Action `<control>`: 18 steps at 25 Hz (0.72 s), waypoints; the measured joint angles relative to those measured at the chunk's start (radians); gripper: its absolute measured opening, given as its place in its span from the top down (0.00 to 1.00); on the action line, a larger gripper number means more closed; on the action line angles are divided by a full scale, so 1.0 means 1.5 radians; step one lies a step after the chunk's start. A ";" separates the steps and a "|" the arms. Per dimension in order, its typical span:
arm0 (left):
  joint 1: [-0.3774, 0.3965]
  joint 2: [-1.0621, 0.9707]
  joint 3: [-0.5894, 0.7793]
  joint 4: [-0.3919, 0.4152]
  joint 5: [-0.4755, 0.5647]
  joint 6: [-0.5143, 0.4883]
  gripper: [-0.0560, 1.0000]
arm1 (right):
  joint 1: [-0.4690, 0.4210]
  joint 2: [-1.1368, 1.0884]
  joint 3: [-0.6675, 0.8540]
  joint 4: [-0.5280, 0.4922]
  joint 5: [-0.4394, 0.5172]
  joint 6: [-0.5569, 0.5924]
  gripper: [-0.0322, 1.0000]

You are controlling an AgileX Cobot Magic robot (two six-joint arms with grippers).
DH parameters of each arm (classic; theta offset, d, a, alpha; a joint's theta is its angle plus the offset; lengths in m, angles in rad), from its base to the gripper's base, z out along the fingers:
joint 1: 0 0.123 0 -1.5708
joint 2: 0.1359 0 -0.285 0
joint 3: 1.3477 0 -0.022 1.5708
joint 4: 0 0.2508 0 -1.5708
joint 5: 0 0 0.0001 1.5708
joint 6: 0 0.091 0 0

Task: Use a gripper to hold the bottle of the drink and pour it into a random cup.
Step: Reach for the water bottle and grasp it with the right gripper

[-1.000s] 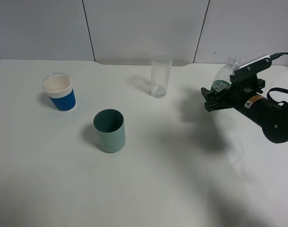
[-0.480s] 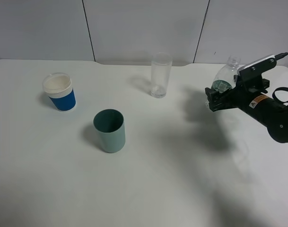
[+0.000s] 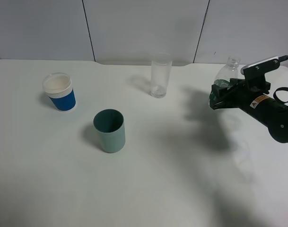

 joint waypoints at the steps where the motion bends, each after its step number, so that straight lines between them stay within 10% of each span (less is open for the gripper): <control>1: 0.000 0.000 0.000 0.000 0.000 0.000 0.01 | 0.000 0.000 0.000 0.000 0.001 0.007 0.43; 18: 0.000 0.000 0.000 0.000 0.000 0.000 0.01 | 0.018 0.001 0.000 0.000 -0.003 0.050 0.43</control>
